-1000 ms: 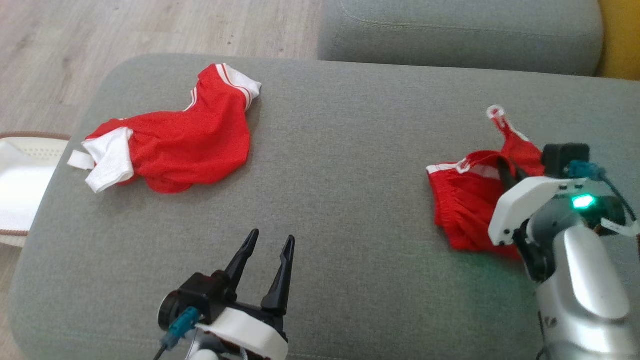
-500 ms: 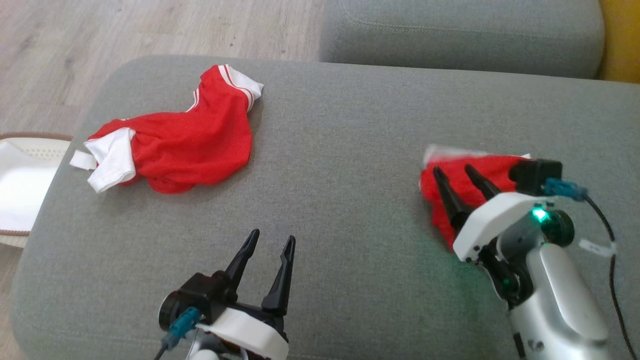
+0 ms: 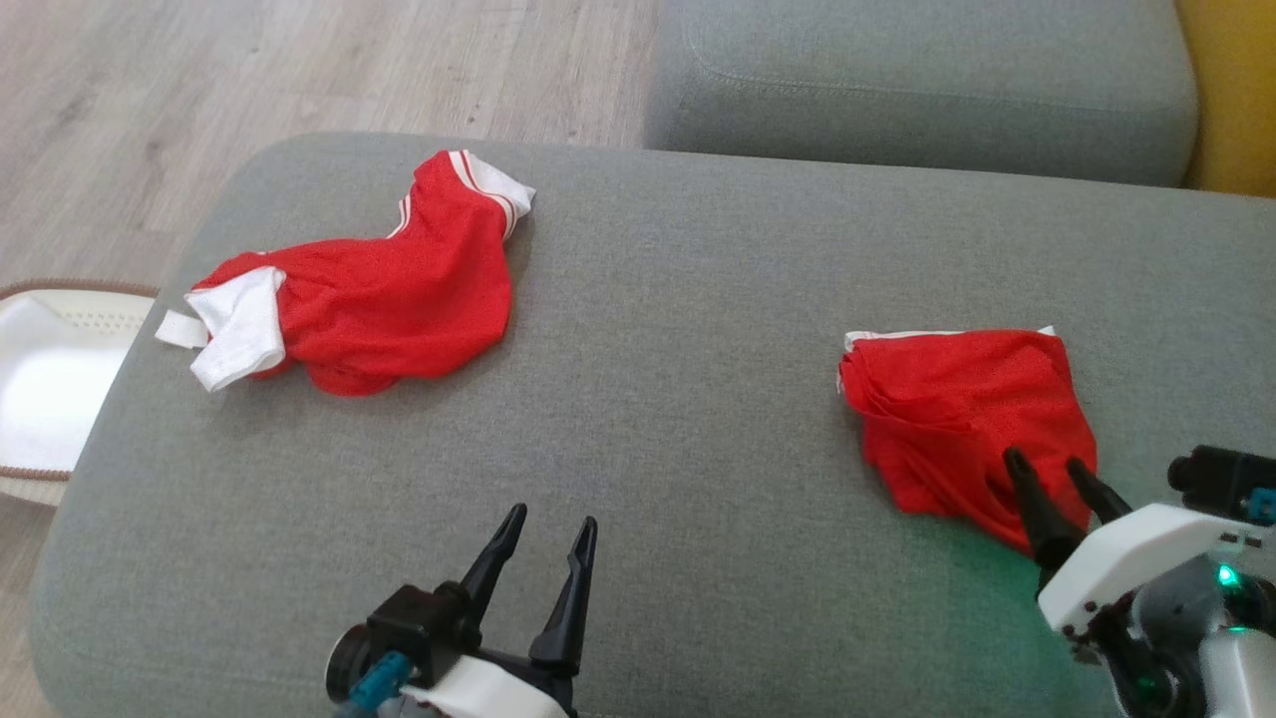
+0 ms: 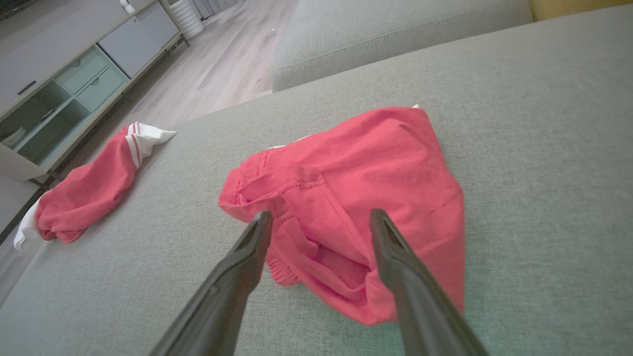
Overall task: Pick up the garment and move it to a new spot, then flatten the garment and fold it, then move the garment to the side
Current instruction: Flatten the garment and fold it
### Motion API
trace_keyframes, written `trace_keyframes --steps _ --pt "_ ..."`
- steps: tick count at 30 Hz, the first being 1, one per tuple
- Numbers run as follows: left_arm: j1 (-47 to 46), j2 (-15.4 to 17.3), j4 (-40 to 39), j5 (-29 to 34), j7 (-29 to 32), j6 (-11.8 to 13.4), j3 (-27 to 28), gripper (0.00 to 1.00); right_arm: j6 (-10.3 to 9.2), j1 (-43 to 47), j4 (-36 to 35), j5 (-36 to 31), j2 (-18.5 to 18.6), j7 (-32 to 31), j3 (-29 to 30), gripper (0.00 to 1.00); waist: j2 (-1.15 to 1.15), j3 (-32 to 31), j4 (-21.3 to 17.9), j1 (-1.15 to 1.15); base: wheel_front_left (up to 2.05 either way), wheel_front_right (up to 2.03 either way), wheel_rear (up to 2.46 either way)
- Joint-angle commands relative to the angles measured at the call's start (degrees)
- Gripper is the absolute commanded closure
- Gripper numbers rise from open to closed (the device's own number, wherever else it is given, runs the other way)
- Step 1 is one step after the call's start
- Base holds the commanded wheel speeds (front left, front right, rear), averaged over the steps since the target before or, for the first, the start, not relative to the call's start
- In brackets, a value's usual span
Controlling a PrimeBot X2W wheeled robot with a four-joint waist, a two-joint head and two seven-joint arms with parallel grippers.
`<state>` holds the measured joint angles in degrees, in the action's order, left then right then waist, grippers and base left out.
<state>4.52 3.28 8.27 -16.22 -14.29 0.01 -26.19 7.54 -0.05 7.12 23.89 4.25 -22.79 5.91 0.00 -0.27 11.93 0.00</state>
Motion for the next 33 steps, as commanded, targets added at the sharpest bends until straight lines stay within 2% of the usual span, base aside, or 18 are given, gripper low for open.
trace_keyframes --steps 1,2,3,6,13,18,23,33 --pt "-2.2 -0.4 -1.8 0.0 -0.7 0.0 1.3 0.0 -0.05 -2.9 -2.8 1.1 1.3 -0.9 -1.0 0.07 0.0 0.3 0.1 0.0 0.0 0.0 0.0" --pt "-2.3 -0.4 -1.9 0.0 -0.7 -0.1 1.2 0.0 -0.05 -3.2 -2.7 1.8 1.7 -1.5 -0.7 0.51 0.0 0.4 0.1 0.0 0.0 0.0 0.0" --pt "-2.4 -0.4 -2.0 0.0 -0.7 -0.1 1.1 0.0 -0.05 -4.5 -1.9 3.0 2.5 -2.4 -0.1 1.0 0.0 0.7 0.1 0.0 0.0 0.0 0.0" --pt "-3.0 -0.4 -2.0 0.0 -0.7 -0.3 0.8 0.0 -0.05 -7.9 1.8 5.2 3.5 -4.2 1.3 1.0 0.0 1.4 0.5 0.0 0.0 0.0 0.0" --pt "-5.0 -0.4 -1.6 0.4 -0.7 -0.9 -0.3 0.0 -0.05 -16.3 13.9 13.4 7.7 -13.9 2.9 1.0 0.0 3.7 2.8 0.0 0.0 0.0 0.0" --pt "-5.5 -0.4 -1.2 -0.1 -0.7 -0.8 -0.7 0.0 -0.05 -18.5 20.4 14.6 10.5 -17.4 1.2 1.0 0.0 4.2 4.0 0.0 0.0 0.0 0.0" --pt "-5.6 -0.4 -1.0 -0.2 -0.7 -0.6 -0.7 0.0 -0.05 -17.8 21.0 19.1 9.5 -19.8 -1.7 1.0 0.0 3.9 4.2 0.0 0.0 0.0 0.0" --pt "-4.4 -0.4 -0.7 0.4 -0.7 -0.1 0.3 0.0 -0.05 -7.8 10.2 29.7 7.1 -22.6 -12.5 1.0 0.0 0.8 1.7 0.0 0.0 0.0 0.0"
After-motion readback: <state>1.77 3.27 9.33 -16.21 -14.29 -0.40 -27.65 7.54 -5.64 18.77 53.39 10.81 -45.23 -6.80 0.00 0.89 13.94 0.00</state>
